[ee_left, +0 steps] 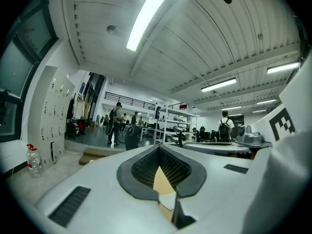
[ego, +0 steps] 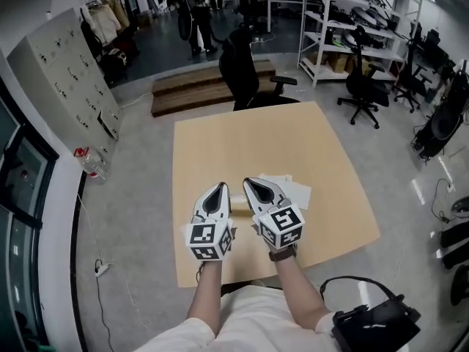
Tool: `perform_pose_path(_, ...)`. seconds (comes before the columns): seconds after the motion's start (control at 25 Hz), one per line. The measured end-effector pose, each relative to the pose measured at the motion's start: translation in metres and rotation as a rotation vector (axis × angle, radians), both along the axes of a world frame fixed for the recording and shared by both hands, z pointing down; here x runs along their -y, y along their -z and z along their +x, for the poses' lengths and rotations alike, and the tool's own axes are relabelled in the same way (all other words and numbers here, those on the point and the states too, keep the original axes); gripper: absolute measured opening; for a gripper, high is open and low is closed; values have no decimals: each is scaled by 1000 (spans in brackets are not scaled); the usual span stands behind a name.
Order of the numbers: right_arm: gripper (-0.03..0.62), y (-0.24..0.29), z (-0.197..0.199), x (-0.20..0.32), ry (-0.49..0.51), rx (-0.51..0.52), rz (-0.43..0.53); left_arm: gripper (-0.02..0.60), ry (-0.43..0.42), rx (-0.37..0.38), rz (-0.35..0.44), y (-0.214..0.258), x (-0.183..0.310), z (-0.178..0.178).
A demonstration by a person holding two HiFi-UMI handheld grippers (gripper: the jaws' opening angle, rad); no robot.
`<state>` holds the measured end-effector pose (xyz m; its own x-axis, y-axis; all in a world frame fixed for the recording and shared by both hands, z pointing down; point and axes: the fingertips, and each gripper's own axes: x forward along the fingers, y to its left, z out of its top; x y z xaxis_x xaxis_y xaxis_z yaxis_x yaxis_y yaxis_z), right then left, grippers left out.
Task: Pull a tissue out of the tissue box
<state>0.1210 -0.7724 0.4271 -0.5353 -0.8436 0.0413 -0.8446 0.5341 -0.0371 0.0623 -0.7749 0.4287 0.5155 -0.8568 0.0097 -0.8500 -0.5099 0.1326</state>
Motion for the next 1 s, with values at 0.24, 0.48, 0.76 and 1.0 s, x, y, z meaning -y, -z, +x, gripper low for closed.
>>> perform_pose_path(0.24,2,-24,-8,40,16,-9,-45,2,29,12,-27,-21,33,-13)
perform_pose_path(0.48,2,-69,-11,74,-16,-25,-127,2,33,19,-101,-64,64,-31)
perform_pose_path(0.76,2,-139,-8,93,-51,-106,-265,2,23,34,-228,-124,85,-38)
perform_pose_path(1.0,2,-198,-2,98,-78,-218,-333,2,-6,45,-298,-176,89,-31)
